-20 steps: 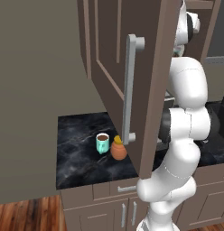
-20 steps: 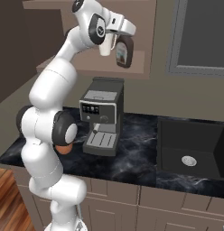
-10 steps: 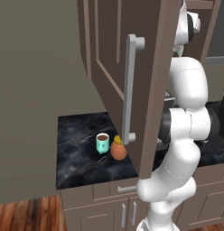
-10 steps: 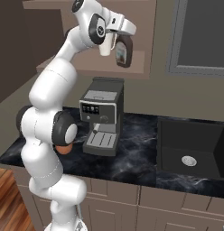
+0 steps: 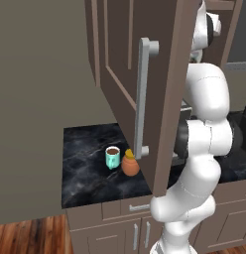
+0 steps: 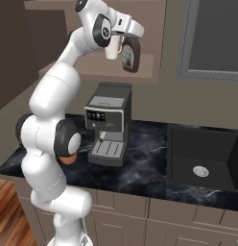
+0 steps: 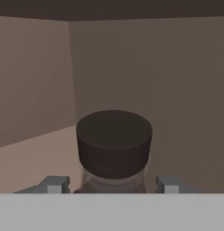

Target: Pick the syrup bottle and honey bottle from the cabinet and place them next to the mug.

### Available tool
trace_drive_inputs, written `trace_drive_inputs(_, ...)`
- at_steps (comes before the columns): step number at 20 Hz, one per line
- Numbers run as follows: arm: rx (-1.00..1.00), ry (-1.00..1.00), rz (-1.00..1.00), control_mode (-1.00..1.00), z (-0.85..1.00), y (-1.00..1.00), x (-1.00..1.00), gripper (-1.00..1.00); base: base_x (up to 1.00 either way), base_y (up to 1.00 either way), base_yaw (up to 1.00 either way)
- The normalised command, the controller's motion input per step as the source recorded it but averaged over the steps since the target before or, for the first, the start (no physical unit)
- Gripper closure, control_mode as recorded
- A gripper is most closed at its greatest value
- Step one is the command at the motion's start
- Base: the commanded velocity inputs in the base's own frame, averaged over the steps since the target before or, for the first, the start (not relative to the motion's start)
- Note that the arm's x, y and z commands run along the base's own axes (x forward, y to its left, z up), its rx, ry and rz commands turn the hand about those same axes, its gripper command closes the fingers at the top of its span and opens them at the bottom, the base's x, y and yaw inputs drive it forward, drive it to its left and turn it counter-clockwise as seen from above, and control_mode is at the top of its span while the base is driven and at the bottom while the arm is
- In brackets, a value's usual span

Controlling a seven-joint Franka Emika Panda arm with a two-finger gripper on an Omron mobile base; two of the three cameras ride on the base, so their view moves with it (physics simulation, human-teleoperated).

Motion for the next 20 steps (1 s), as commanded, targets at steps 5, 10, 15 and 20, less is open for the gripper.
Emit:
trace_drive_inputs(5,0.00,0.00,0.00,-1.00,-0.23,0.39,-0.52,1.00,0.00,0.00,0.00)
trace_drive_inputs(10,0.00,0.00,0.00,-1.00,-0.37,0.48,-0.64,1.00,0.00,0.00,0.00)
trace_drive_inputs(15,0.00,0.00,0.00,-1.00,-0.38,0.42,-0.74,1.00,0.00,0.00,0.00)
trace_drive_inputs(20,0.00,0.00,0.07,-1.00,-0.41,0.29,-0.74,1.00,0.00,0.00,0.00)
